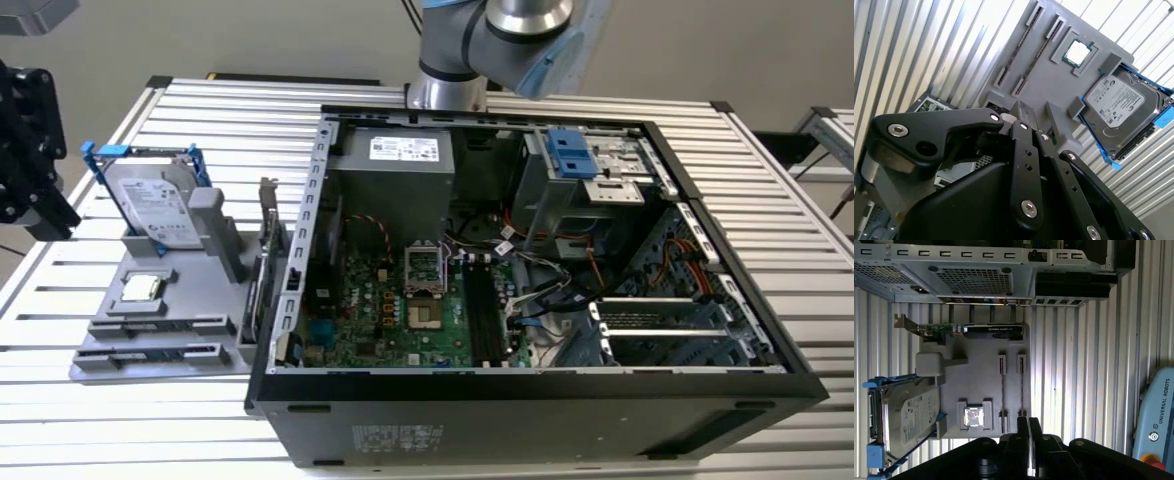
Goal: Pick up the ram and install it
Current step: 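Pick up the ram and move it above insertion slot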
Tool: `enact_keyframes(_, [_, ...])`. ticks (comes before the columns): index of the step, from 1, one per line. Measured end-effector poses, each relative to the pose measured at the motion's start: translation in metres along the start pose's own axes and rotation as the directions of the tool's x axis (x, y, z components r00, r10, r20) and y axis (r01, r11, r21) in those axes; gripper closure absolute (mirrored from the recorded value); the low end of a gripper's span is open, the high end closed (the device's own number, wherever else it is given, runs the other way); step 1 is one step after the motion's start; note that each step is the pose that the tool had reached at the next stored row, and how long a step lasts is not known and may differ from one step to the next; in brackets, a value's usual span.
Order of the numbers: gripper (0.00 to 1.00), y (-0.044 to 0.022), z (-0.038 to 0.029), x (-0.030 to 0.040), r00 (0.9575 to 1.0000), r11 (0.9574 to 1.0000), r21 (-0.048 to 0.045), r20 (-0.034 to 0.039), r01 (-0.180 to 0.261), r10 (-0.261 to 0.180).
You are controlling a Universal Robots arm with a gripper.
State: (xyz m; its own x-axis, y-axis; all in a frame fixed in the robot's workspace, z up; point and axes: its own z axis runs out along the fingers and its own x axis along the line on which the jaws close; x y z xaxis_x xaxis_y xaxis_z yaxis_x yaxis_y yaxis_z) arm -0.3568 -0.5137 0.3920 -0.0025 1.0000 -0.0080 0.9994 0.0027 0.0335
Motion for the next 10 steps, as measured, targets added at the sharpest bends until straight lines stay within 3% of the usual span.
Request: enact_keyframes(10, [0.00, 0.0000, 0.0000, 0.0000, 1.0000, 1.0000, 0.0000, 0.0000, 0.001, -0.001])
